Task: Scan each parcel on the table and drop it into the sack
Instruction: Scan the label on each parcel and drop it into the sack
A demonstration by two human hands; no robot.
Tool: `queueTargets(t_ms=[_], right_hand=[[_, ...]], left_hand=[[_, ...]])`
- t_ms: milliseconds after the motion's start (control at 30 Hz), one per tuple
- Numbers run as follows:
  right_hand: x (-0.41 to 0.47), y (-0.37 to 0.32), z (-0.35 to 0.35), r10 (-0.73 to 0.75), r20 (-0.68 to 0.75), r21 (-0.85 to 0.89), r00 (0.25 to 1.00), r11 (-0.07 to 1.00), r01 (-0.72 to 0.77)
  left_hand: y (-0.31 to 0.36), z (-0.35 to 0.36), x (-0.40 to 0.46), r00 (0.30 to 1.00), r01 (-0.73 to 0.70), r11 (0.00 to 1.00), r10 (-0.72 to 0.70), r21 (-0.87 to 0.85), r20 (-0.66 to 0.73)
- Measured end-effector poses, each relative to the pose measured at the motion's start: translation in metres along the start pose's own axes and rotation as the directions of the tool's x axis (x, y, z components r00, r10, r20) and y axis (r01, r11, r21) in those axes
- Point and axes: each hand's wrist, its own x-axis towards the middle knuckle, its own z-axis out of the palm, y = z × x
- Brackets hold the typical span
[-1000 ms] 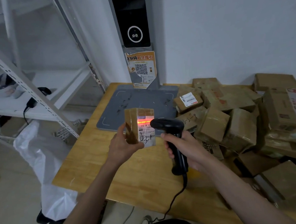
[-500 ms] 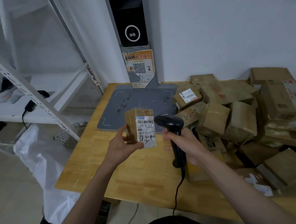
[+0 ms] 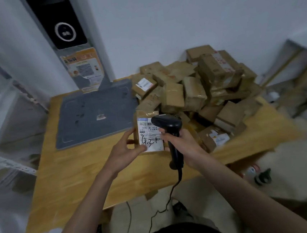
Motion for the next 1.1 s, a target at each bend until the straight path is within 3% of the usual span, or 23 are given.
queueTargets(t_ms=[233,467,767,1100], right_hand=[[-0.078,0.031,-0.074,-0.010,-0.283,0.095,0.959,0.995,0.038],[-0.145,0.073,-0.150,0.061,-0.556,0.205,0.829,0.977,0.065],[-0.222,0.128,-0.265,0.246,-0.701,0.345,0.670,0.938,0.017],[-0.277,0.189,-0.388,0.419,-0.765,0.415,0.490,0.901,-0.123]], left_hand=[[0.027,0.085,-0.005,0.947,-0.180,0.966,0.119,0.185,0.300],[0.060,0.197,-0.026,0.841,-0.381,0.862,0.174,0.334,0.512],[0.096,0.349,-0.064,0.666,-0.509,0.801,0.135,0.314,0.734],[0.114,0.517,-0.103,0.484,-0.529,0.780,-0.046,0.334,0.874]])
